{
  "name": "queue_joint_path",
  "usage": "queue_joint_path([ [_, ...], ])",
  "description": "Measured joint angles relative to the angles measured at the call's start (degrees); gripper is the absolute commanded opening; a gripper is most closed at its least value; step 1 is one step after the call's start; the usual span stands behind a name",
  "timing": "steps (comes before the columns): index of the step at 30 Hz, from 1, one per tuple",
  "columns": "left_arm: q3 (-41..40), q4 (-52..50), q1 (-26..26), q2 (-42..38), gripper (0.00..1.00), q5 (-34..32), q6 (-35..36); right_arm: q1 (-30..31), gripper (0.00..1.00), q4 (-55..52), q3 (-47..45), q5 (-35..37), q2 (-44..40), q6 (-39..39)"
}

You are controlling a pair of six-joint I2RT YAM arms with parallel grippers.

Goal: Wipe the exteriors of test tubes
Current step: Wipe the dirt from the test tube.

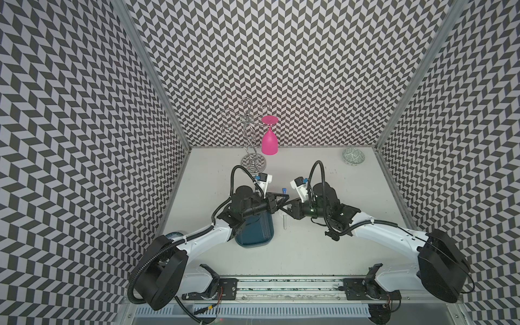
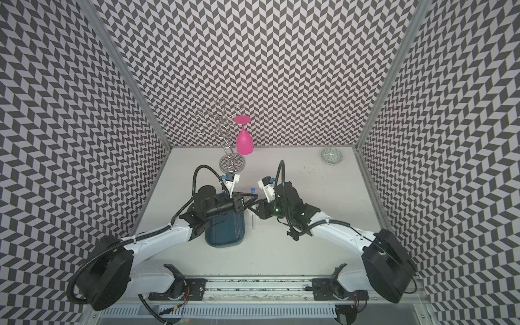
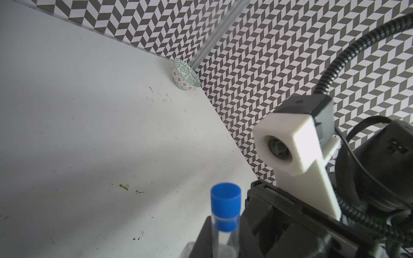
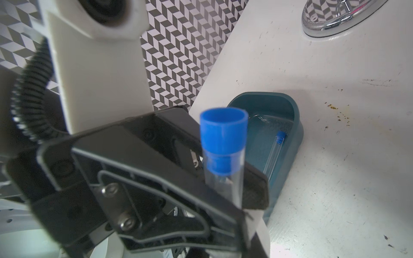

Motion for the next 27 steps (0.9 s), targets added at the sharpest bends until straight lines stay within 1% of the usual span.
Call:
queue_joint_path([
  [4,-0.5,-0.9,0.7,-0.1,0.20,0.7,-0.1,1.4,0.16,4.0,-3.0,-0.2,0.0,0.5],
  [9,-2.5,-3.7,0.9,-0.2,0.20,3.9,-0.5,5.0,0.17,10.3,-10.1,3.1,-1.3,4.1],
  [13,-3.5,-5.0,0.9,-0.3,0.20,5.7,-1.2,7.6,0.17,13.4,-14.0,5.4,-2.3,7.0],
  [27,-3.4,-4.8,1.6,-1.0,0.21,5.0,-1.6,9.5,0.18,14.7,-15.1,6.1,-2.3,9.3],
])
